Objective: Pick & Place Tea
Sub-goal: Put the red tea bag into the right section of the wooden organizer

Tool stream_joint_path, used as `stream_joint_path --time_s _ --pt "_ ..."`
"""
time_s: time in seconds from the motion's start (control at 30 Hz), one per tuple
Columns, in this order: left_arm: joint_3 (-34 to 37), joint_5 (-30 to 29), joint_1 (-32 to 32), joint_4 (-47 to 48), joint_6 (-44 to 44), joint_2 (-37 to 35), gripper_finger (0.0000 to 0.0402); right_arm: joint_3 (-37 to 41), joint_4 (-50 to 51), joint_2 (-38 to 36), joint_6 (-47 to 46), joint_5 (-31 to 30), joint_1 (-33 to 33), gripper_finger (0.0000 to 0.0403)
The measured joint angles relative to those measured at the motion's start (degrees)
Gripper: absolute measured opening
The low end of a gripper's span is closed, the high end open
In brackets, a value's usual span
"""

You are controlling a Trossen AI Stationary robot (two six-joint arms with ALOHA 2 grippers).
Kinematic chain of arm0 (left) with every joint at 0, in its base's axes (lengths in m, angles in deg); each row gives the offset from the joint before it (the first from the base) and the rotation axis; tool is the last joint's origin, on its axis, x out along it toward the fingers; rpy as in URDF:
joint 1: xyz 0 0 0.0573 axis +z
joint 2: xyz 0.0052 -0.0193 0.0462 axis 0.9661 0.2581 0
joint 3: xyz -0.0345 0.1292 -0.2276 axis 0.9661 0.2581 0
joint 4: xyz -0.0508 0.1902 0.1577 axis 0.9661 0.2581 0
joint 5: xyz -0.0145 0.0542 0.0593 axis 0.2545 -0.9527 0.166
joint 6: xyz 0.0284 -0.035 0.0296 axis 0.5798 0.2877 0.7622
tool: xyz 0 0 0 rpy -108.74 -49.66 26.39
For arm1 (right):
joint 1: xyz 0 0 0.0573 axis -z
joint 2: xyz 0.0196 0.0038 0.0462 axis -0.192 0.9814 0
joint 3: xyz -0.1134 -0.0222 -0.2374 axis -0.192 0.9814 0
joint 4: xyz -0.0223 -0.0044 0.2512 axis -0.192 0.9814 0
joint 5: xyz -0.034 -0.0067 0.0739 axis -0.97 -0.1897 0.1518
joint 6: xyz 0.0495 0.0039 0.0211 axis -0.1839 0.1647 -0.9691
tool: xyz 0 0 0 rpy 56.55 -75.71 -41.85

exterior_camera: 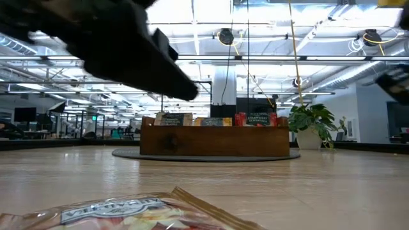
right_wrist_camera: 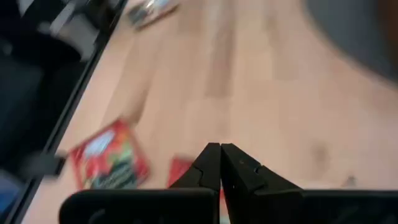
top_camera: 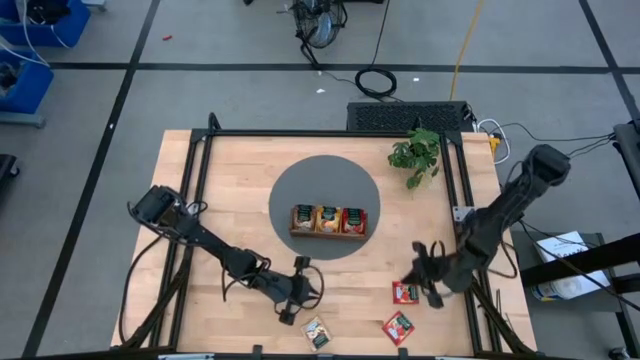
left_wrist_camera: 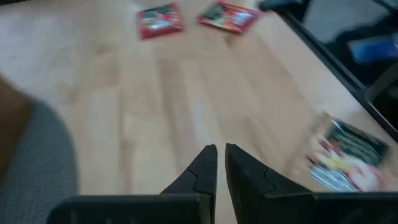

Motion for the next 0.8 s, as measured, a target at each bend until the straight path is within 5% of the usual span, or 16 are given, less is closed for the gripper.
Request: stream_joint_path --time_s 0.4,0.8 --pt "0.0 -0.1 -1.0 0.5 -1.7 0.0 0.0037 -7.3 8.5 12.3 -6.6 12.5 -5.5 0.0" --pt "0.0 -0.2 -0.7 0.3 -6.0 0.0 0.0037 -11.5 24.1 17.4 -18.3 13.6 -1.9 0.0"
